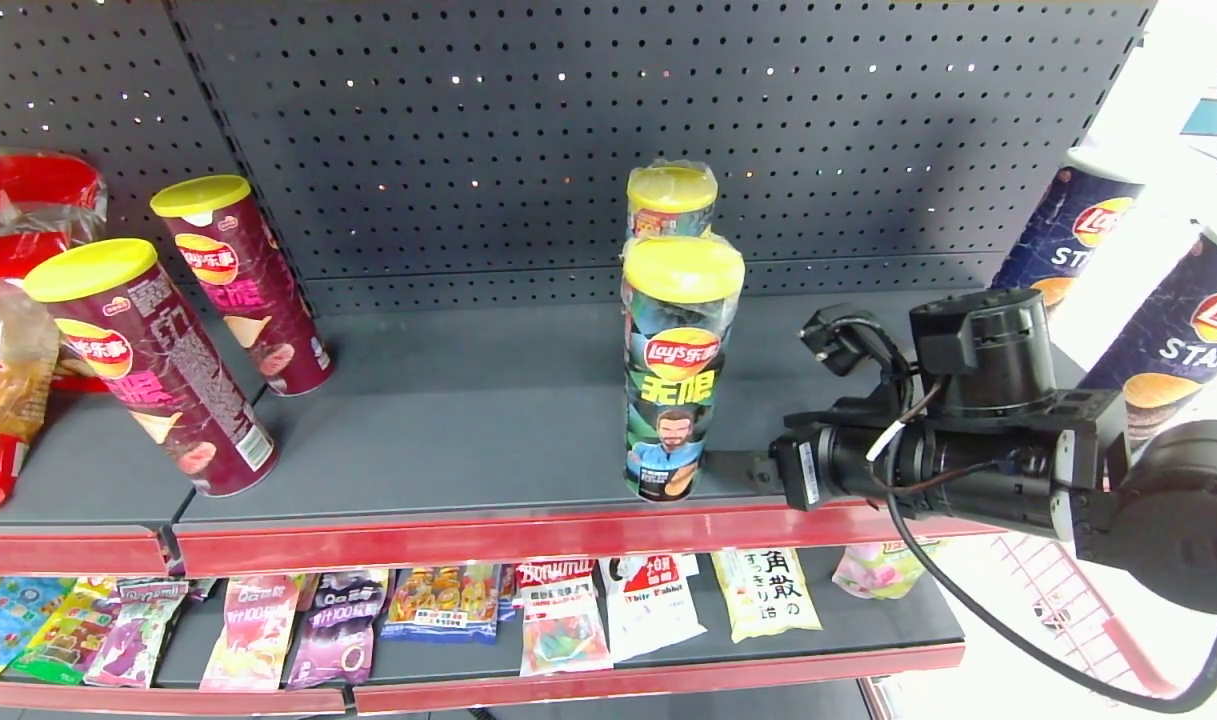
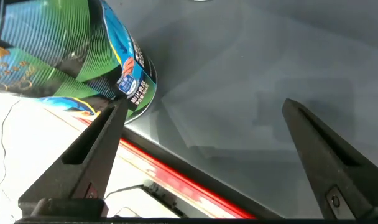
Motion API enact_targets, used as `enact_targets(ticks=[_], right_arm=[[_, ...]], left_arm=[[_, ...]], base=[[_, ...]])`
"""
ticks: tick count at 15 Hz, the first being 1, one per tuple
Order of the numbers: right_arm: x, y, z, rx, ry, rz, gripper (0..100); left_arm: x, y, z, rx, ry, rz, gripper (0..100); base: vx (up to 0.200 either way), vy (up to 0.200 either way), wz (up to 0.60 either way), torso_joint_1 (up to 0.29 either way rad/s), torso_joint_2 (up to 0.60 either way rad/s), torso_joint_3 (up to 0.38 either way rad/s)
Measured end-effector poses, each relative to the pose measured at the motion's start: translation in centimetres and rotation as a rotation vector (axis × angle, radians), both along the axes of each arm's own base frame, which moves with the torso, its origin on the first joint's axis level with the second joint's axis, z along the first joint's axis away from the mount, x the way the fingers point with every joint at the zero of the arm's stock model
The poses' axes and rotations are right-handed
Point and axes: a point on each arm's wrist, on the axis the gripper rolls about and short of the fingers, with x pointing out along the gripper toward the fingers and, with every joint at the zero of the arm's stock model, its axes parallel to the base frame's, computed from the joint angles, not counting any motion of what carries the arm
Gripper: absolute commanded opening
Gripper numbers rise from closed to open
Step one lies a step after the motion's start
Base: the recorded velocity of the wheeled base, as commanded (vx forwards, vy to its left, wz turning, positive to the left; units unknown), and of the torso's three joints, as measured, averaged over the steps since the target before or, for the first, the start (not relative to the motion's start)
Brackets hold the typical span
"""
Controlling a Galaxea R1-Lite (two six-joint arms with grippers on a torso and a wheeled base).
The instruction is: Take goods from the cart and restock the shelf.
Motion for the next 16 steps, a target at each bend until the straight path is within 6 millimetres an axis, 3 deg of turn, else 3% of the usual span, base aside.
enact_targets(ticks=[16], right_arm=[[0.27,0.61,0.04,-0.003,-0.007,-0.001,100]], left_arm=[[0.0,0.0,0.0,0.0,0.0,0.0,100]], base=[[0.0,0.0,0.0,0.0,0.0,0.0]])
